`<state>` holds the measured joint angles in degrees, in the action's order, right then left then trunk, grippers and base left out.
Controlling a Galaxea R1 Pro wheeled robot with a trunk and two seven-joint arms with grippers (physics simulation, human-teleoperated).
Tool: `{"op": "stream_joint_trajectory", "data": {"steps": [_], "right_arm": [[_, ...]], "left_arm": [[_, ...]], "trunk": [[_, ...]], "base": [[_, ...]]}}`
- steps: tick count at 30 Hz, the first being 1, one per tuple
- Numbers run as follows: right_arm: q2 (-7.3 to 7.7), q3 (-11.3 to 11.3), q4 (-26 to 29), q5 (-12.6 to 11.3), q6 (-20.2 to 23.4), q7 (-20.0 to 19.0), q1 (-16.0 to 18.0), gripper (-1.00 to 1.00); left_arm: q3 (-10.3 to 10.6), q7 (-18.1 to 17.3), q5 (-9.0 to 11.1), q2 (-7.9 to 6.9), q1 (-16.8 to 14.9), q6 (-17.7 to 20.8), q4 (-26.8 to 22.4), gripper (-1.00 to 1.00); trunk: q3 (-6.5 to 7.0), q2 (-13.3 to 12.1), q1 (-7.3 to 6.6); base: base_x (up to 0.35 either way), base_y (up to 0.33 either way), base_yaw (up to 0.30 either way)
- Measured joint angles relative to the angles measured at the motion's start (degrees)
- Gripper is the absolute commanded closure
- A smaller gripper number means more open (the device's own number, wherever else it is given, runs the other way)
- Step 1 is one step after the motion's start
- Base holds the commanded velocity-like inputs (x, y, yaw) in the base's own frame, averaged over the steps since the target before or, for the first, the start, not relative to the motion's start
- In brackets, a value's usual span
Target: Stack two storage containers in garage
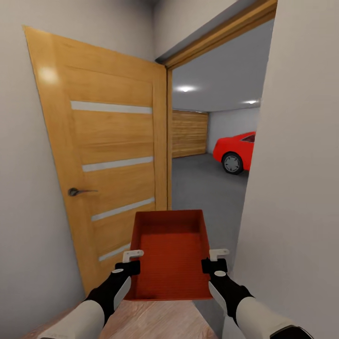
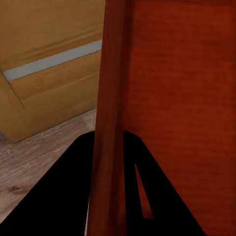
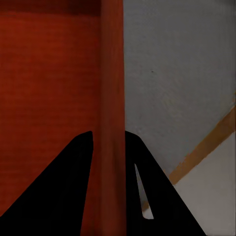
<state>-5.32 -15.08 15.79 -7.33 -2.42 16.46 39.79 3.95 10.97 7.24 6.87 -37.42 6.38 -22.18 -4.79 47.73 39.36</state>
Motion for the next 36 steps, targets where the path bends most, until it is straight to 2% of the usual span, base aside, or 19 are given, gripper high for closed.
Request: {"op": "stream_joint_trajectory", "data": {"steps": [8,25,36], "right_arm": [[-0.01,0.00,-0.08,-0.03,-0.06,-0.01,0.00,1.00],[0.02,0.08,-0.05,0.02,-0.04,-0.04,-0.01,1.00],[0.05,0.00,-0.02,-0.03,-0.04,-0.05,-0.01,1.00]], "left_arm": [[0.03,0.01,0.01,0.00,0.02,0.00,0.01,1.00],[0.08,0.03,0.06,0.02,-0.01,-0.02,0.05,1.00],[0.03,0.05,-0.02,0.04,0.00,-0.01,0.01,1.00]], "trunk": [[0.00,0.00,0.00],[0.00,0.00,0.00],[0.00,0.00,0.00]], "base": [[0.315,0.099,-0.018],[0.316,0.081,-0.262],[0.317,0.073,-0.074]]}}
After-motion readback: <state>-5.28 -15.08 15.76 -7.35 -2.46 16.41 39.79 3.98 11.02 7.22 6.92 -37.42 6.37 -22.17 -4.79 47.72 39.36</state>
